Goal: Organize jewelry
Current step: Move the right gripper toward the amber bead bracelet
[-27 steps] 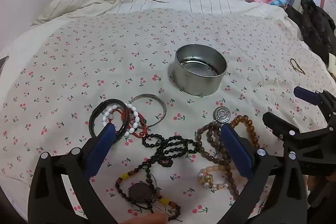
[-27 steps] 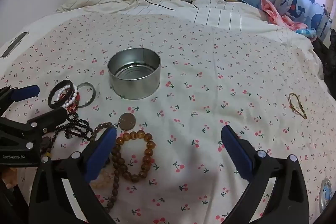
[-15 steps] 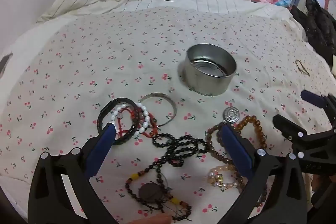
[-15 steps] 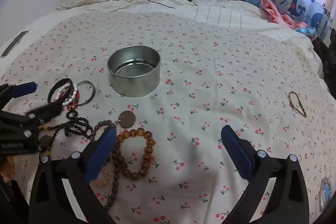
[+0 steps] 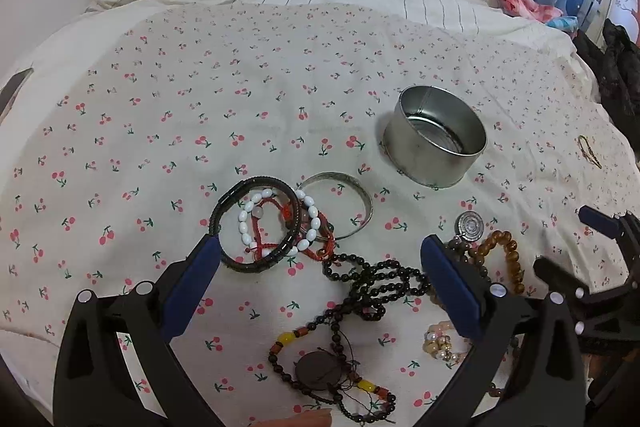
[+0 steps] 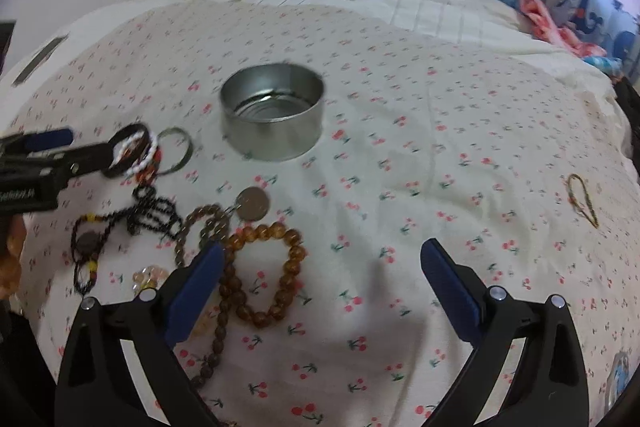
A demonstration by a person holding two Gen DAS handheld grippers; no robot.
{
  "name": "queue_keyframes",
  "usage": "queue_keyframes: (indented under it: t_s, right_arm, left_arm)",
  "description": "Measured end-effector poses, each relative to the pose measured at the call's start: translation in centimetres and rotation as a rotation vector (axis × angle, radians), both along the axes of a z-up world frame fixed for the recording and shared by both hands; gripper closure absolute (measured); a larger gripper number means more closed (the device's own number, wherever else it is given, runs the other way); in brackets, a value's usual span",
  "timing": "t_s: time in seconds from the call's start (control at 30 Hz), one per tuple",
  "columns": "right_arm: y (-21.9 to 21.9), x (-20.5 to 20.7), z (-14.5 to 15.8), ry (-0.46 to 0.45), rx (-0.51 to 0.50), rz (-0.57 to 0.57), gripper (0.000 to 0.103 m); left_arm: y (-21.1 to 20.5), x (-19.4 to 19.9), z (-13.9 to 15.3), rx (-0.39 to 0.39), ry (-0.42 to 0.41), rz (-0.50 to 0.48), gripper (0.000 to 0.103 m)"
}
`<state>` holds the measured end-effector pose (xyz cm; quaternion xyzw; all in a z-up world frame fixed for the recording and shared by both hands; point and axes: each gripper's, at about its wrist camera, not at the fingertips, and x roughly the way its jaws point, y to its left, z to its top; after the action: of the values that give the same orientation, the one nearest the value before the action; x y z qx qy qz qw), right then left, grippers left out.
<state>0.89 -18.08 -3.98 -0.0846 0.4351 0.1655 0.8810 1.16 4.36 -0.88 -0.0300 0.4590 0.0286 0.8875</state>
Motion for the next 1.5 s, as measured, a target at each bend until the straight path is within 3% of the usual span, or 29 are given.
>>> queue_keyframes:
  t_s: [0.13, 0.83, 0.9, 0.97, 1.13, 1.23, 1.5]
  right_arm:
    - [0.5, -0.3, 0.0, -0.020, -0.034, 0.006, 0.007]
    - [0.3, 0.1, 0.1, -0.005, 0.005, 0.015, 0.008]
    - [0.1, 0.1, 0.1, -0.004, 0.014, 0.019, 0.009]
    - [-0.2, 0.3, 0.0, 0.005, 0.020, 0.019, 0.020]
    - [-0.3, 0.7, -0.4, 0.025, 0.013, 0.026, 0.033]
    - [0.0, 0.7, -0.7, 0.031, 0.001, 0.038, 0.034]
    - [-0.5, 1.1, -0.5, 0.018, 0.003, 0.008, 0.027]
  left_arm:
    - [0.1, 0.0, 0.1, -0.001, 0.000, 0.006, 0.006]
    - [-0.7, 0.1, -0.2, 0.010, 0.012, -0.028, 0.006]
    - [-0.3, 0.3, -0.2, -0.018, 0.018, -0.036, 0.006]
    - [0.9, 0.8, -0.4, -0.077, 0.030, -0.033, 0.006]
    - [4.4, 1.7, -0.6, -0.165, 0.042, 0.019, 0.006]
    - [6.2, 2.0, -0.5, -0.196, 0.027, 0.070, 0.006]
    - [3.3, 2.2, -0.6, -0.091, 0.027, 0.009, 0.006]
